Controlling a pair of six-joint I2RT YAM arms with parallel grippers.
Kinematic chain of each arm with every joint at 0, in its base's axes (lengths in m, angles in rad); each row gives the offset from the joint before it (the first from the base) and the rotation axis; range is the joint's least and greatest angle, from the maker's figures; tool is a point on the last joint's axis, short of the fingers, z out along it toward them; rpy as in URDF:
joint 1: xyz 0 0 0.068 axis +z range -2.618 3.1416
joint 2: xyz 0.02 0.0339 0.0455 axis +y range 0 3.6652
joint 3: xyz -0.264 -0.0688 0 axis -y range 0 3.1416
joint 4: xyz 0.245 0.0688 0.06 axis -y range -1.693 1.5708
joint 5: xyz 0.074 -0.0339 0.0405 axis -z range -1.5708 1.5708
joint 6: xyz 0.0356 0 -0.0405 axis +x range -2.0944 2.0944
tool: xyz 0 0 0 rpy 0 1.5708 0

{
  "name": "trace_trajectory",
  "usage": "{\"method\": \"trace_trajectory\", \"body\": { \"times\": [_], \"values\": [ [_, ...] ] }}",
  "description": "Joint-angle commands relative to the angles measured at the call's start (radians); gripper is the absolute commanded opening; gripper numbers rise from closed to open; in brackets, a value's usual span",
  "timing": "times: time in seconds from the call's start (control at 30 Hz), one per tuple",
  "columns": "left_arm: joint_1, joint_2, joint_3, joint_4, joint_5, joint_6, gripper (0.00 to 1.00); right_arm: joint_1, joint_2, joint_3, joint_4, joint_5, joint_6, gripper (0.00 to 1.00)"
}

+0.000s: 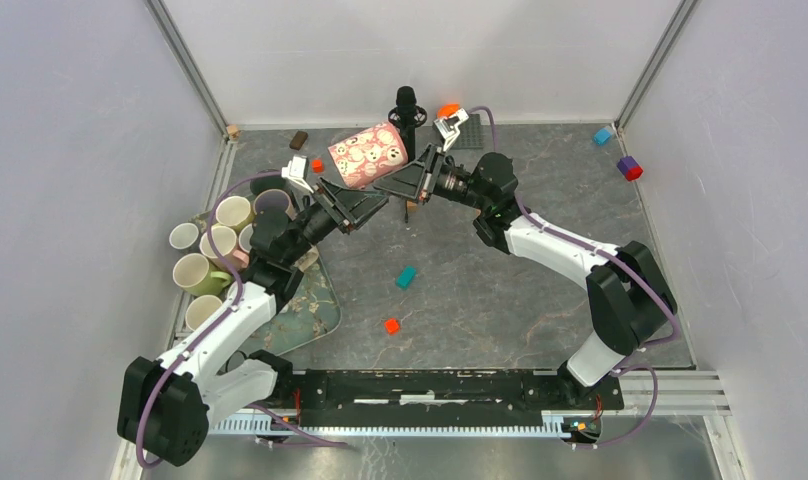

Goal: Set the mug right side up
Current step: Turn over the cup at the center of the board.

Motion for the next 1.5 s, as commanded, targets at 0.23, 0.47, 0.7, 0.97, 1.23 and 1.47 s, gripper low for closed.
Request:
{"method": "trace_trajectory", "body": {
  "times": [0.23, 0.47, 0.7, 0.97, 1.23, 1.47],
  "values": [
    [-0.021, 0.03, 0.038, 0.096, -0.032, -0.034, 0.37, 0.007, -0.047, 0.004, 0.161, 0.004, 0.006, 0.0],
    [-0.031, 0.04, 0.036, 0.096, 0.006, -0.024, 0.42, 0.012, -0.03, 0.015, 0.161, 0.001, 0.009, 0.0],
    [-0.032, 0.02, 0.02, 0.074, -0.038, -0.014, 0.31, 0.019, -0.025, 0.019, 0.157, -0.001, -0.001, 0.0],
    [-0.031, -0.035, 0.04, -0.038, -0.088, 0.079, 0.02, 0.027, -0.058, -0.015, 0.067, 0.007, -0.113, 0.07],
    [-0.032, -0.169, 0.105, -0.467, -0.175, 0.284, 0.02, 0.027, -0.073, -0.087, -0.034, 0.053, -0.283, 0.55],
    [-0.032, -0.242, 0.15, -0.799, -0.24, 0.384, 0.02, 0.036, -0.076, -0.196, -0.07, 0.118, -0.399, 0.74]
  ]
}}
